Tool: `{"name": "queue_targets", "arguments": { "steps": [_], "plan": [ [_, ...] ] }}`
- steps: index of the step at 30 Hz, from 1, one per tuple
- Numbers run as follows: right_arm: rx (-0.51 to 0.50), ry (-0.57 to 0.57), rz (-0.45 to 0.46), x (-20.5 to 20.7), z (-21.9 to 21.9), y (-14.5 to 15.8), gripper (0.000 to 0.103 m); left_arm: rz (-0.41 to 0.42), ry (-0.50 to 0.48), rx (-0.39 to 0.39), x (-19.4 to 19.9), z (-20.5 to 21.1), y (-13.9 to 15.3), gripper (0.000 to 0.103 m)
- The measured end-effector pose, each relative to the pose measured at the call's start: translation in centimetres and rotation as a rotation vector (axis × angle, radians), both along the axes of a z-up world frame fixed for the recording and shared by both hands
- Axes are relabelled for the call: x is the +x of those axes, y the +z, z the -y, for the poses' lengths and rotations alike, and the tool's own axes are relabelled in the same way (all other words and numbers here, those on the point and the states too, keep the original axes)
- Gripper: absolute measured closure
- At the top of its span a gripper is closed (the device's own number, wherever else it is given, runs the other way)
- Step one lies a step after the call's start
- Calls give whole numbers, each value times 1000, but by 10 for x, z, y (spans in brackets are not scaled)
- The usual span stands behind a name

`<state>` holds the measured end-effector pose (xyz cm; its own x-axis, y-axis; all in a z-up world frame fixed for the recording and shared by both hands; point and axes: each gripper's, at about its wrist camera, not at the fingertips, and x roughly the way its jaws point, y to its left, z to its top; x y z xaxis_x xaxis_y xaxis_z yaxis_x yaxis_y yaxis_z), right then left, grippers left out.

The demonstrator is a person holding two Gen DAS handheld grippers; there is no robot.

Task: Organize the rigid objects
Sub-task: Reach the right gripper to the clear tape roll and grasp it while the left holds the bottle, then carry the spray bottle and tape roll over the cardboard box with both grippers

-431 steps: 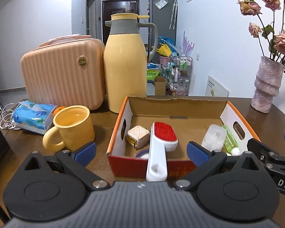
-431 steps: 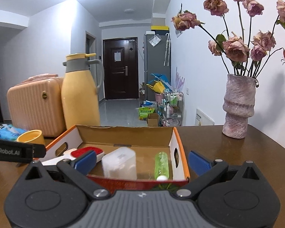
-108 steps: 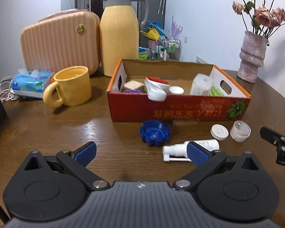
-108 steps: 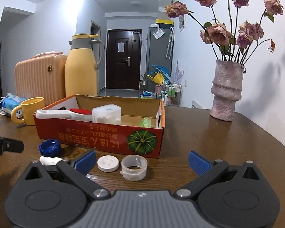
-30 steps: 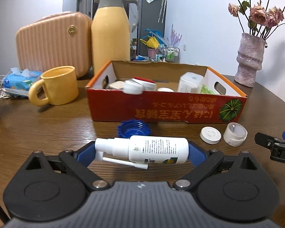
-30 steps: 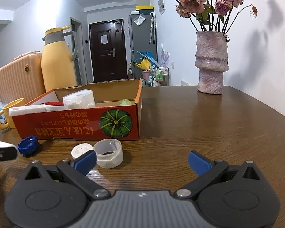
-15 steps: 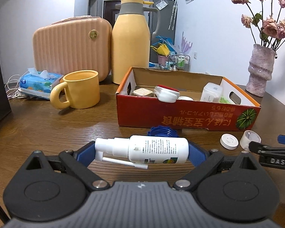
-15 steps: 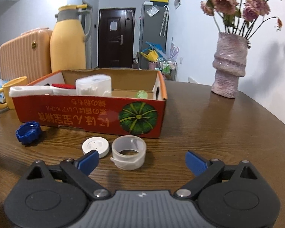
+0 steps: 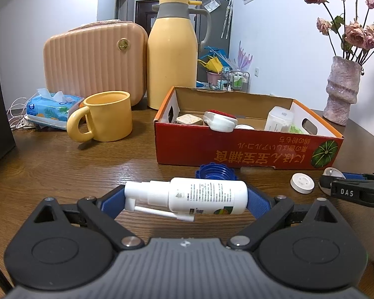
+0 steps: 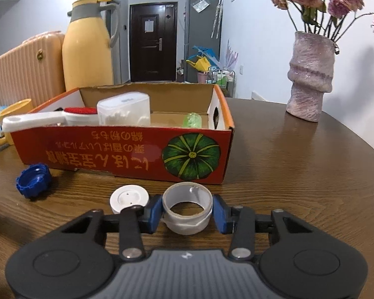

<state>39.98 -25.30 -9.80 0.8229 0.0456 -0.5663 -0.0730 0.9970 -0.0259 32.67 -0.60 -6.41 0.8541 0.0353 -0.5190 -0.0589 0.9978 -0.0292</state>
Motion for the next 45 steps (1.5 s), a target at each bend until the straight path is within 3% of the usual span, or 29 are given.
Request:
{"name": "queue_targets", "arguments": {
  "steps": [8, 21, 31, 45],
  "plan": [
    [27, -28, 82, -23, 5, 7, 61, 3, -3, -3, -1, 0, 1, 4],
    [41, 49, 226, -71, -16, 26, 61, 36, -13, -7, -8, 1, 7, 4],
    [56, 48, 279, -64, -21, 39, 61, 73, -20, -22, -8, 5, 23, 4],
    [78, 27, 357, -26, -32, 57, 61, 167, -8, -50, 29, 18, 61, 4]
  ]
}}
